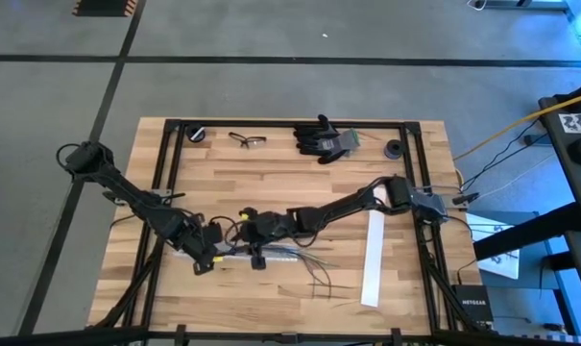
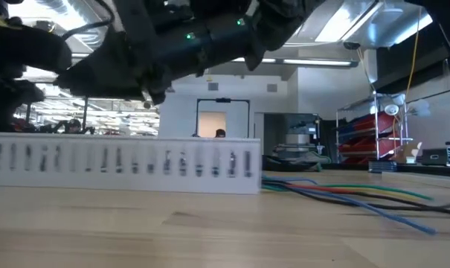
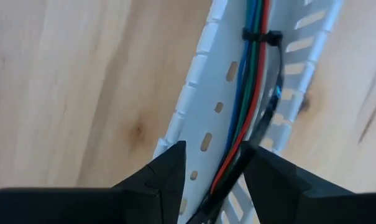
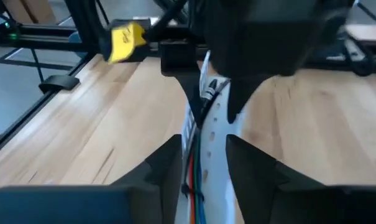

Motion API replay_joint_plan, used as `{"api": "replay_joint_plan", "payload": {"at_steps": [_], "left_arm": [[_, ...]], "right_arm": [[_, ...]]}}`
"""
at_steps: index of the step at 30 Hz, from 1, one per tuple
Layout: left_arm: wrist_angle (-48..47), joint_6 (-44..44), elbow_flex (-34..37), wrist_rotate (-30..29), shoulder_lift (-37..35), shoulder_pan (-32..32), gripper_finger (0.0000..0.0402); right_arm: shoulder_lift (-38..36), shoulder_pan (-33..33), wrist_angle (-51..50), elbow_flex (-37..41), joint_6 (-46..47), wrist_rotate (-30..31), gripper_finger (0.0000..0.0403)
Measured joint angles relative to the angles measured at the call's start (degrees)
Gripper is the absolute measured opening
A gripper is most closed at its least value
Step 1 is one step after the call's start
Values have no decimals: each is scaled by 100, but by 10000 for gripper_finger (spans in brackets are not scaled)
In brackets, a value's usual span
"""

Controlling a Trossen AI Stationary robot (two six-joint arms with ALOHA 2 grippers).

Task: Ziptie cables
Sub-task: Adjust the cable duct

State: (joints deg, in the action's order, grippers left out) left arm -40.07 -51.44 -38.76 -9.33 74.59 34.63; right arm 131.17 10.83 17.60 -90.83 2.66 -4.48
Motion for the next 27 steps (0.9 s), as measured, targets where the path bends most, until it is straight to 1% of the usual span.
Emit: {"api": "replay_joint_plan", "payload": {"at_steps": [2,5,9,11,14,16,19,21,27], "left_arm": [[327,134,0,-105,0,0,140],[774,398,-2,-188,9,0,140],[1193,591,-2,-567,208,-13,140],[1457,738,-5,-601,424,-55,140],[2211,930,-17,-617,861,-101,140],[2812,1074,-21,-617,1139,-107,140],[3360,1287,-33,-616,1385,-105,140],[3398,1301,-28,-617,1419,-105,140],[3355,1393,-24,-597,1401,-105,140]], "right_arm": [[25,49,-444,-85,-12,-23,86],[25,56,-1388,-157,-152,-23,51],[-125,40,-2376,-171,-183,-3,11],[-222,44,-2725,-170,-197,-3,3],[-471,82,-3245,-157,-206,24,8],[-617,85,-3256,-159,-170,40,9],[-647,133,-2803,-164,131,-32,6],[-555,206,-2411,-135,291,-54,2],[-522,550,-2131,-119,508,283,0]]}}
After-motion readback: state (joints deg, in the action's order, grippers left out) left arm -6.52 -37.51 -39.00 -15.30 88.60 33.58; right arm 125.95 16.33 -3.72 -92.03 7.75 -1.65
